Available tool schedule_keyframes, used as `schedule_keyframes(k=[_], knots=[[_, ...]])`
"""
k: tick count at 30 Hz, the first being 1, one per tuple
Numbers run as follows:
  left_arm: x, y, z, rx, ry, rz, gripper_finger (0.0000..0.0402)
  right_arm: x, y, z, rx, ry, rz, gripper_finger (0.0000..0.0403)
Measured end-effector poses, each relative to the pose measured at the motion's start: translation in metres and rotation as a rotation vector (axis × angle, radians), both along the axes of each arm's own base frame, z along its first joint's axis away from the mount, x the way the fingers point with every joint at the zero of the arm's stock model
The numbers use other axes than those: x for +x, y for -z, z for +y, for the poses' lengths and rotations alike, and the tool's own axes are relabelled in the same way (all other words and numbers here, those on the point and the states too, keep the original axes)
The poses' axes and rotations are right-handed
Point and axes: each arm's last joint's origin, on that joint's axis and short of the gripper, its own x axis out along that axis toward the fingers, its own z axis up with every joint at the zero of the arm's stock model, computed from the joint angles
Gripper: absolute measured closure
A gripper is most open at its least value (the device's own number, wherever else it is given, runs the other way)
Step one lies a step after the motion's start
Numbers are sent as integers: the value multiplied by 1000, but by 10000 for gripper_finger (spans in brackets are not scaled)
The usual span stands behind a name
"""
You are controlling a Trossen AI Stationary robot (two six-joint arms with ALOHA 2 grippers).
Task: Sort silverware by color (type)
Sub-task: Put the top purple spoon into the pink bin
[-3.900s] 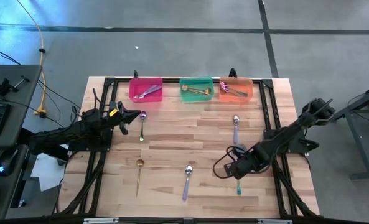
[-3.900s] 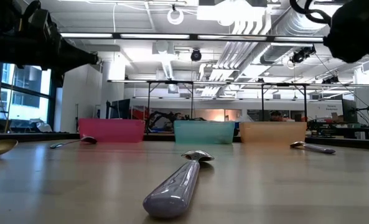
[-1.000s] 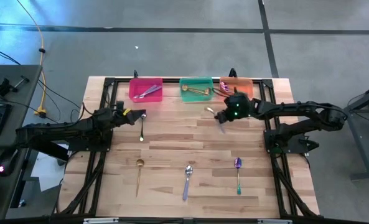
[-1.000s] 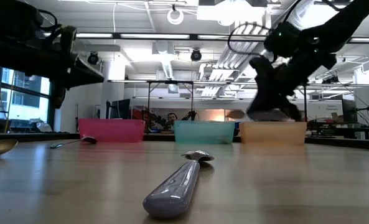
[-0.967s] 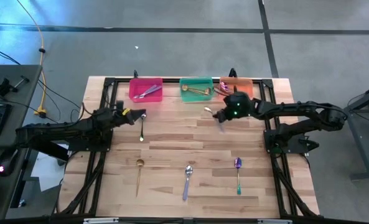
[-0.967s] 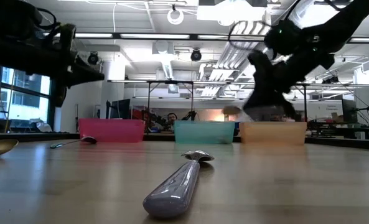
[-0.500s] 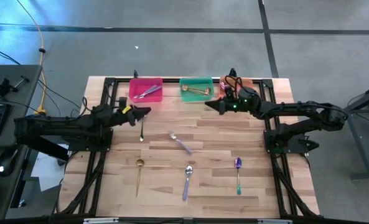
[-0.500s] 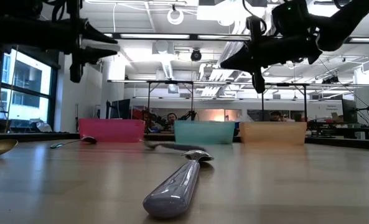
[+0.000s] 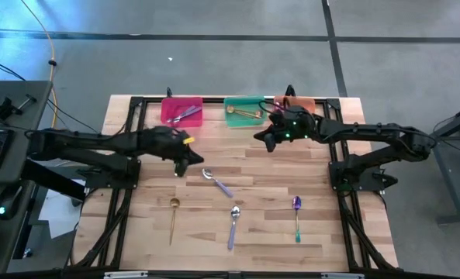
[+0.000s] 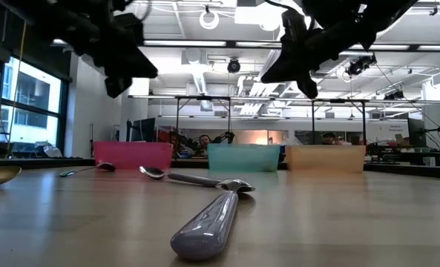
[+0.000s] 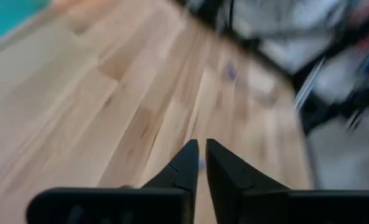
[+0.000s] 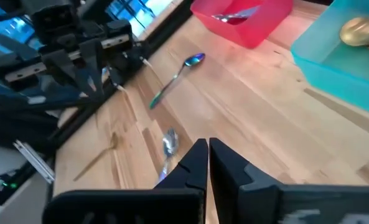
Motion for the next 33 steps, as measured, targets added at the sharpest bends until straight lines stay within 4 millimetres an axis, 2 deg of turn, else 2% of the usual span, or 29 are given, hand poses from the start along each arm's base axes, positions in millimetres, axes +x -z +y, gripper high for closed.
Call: schedule_keyframes(k=[3,6,14,18,23,30,33], knots=[[19,2,1,87,105,129,398,0,-5,0,-18,-17,36,402],[38,3,1,178,201,212,395,-3,-13,3,-39,-33,41,402],[79,24,-9,430,492,318,328,-35,-45,12,-117,8,-32,402],[92,43,-17,503,613,358,298,-53,-59,17,-146,51,-59,402],[99,66,-24,549,704,420,285,-71,-68,22,-165,88,-83,402],[108,94,-24,590,672,500,286,-79,-74,25,-172,96,-103,402],[110,100,-23,593,668,517,287,-80,-74,25,-170,96,-100,402]])
